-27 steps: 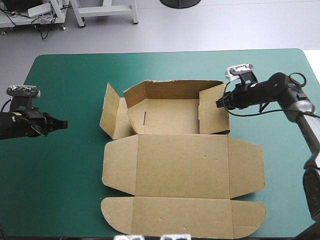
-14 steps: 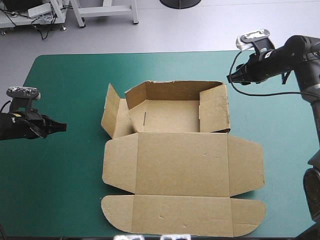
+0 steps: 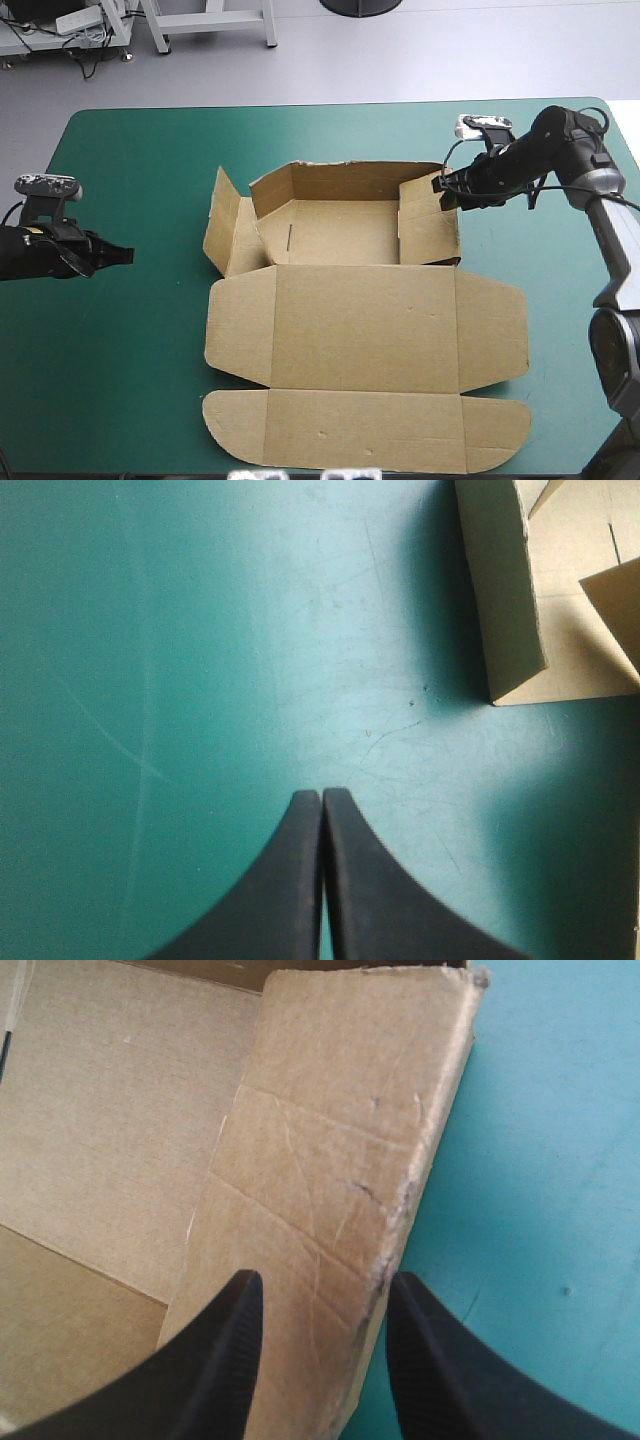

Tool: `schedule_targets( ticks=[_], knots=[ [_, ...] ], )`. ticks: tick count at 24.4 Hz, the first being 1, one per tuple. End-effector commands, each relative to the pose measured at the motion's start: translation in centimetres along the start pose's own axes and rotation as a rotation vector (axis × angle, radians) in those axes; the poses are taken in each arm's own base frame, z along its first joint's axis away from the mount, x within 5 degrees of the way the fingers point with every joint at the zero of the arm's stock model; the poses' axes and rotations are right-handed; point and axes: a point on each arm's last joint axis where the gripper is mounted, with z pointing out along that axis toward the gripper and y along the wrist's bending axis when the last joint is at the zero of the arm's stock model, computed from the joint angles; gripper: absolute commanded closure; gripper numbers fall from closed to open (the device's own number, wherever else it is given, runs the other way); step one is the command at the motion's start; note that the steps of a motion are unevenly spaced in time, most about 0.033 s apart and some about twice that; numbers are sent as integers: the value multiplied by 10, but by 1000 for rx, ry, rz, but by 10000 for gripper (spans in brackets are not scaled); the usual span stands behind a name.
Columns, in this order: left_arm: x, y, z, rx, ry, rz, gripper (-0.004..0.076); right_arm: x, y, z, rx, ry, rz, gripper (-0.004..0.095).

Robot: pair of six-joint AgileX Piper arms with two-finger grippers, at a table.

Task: Fold the box

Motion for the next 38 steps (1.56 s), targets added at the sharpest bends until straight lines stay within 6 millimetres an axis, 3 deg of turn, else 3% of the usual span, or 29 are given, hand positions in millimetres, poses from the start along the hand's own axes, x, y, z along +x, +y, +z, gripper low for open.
schedule_targets(
  ticks=[1, 6, 8, 10, 11, 16, 18, 20, 23, 24, 26, 30, 31, 34, 38],
  knots=[
    [-10, -3, -13, -3, -95, -7, 734, -8, 4, -2, -25, -59, -8, 538],
    [-10, -3, -13, -6, -101, -7, 734, -10, -7, 25, -33, -1, 20, 593],
    [-11, -3, -13, -7, -103, -7, 734, -10, -9, 31, -39, 13, 26, 702],
    [-11, -3, -13, -5, -109, -9, 734, -10, -9, 36, -59, 17, 34, 895],
    [-12, -2, -13, -10, -120, -9, 734, -11, -8, 36, -74, 11, 34, 922],
    [-24, 3, -13, -58, -237, -33, 734, -19, 10, 20, -214, -81, 24, 911],
    [-29, 6, -10, -60, -283, -75, 734, -24, 19, 3, -243, -135, 16, 911],
    [-39, 12, -3, -60, -354, -146, 734, -27, 33, -32, -246, -209, -36, 911],
    [-50, 35, 11, 56, -446, -418, 733, -24, 55, -105, -244, -339, -122, 911],
    [-51, 41, 15, 91, -453, -451, 733, -22, 61, -121, -247, -366, -141, 911],
    [-51, 62, 23, 208, -477, -538, 734, -10, 77, -178, -225, -494, -179, 911],
    [-50, 76, 32, 355, -483, -598, 734, 7, 96, -222, -217, -608, -220, 911],
    [-51, 74, 39, 501, -460, -601, 734, 16, 103, -236, -214, -642, -238, 911],
    [-55, 60, 43, 864, -458, -548, 734, 29, 112, -251, -208, -680, -262, 913],
    [-62, 36, 30, 911, -474, -491, 734, 31, 114, -254, -208, -693, -265, 913]
  ],
)
